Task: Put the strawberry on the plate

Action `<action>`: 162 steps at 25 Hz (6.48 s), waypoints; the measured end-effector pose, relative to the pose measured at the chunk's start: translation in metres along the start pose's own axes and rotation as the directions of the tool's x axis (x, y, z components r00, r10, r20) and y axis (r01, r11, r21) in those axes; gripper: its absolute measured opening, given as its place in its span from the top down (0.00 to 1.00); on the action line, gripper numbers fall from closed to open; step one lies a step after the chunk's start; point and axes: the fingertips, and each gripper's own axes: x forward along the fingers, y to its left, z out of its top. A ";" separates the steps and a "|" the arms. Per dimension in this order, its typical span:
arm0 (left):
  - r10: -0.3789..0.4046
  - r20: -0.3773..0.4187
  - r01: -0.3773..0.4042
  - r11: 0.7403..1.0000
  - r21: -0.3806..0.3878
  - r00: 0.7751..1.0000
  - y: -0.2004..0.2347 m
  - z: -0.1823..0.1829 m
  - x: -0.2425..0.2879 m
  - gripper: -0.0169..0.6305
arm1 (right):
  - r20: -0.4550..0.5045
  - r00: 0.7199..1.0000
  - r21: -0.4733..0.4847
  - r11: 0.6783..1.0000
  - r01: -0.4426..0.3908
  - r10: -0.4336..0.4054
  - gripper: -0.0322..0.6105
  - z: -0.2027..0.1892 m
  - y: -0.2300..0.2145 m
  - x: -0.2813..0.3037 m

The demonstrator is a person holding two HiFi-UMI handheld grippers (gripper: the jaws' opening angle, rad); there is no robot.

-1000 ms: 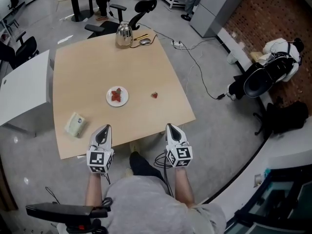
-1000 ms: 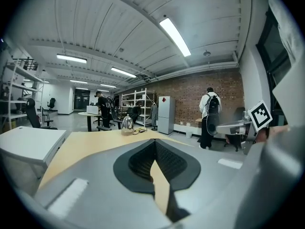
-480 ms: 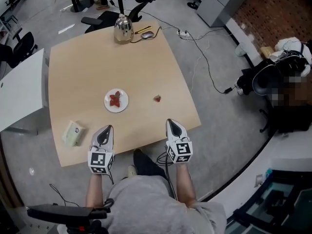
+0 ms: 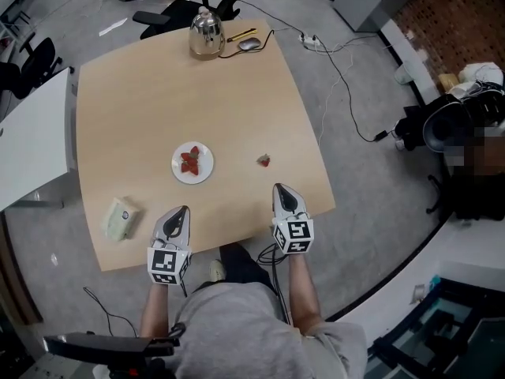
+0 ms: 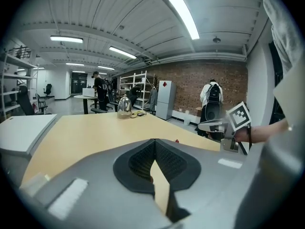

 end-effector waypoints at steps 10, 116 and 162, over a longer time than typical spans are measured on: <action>0.011 -0.044 -0.012 1.000 -0.028 0.999 0.013 -0.011 0.013 0.94 | -0.094 0.995 -0.005 1.000 -0.014 0.014 0.91 -0.030 -0.016 0.054; 0.415 -0.123 -0.433 0.861 -0.268 0.901 0.089 -0.061 -0.084 0.94 | -0.300 0.860 -0.130 0.876 -0.465 0.412 0.71 -0.051 0.137 0.204; 0.464 -0.150 -0.487 0.823 -0.293 0.873 0.096 -0.083 -0.118 0.94 | -0.333 0.859 -0.138 0.881 -0.453 0.389 0.68 -0.075 0.164 0.219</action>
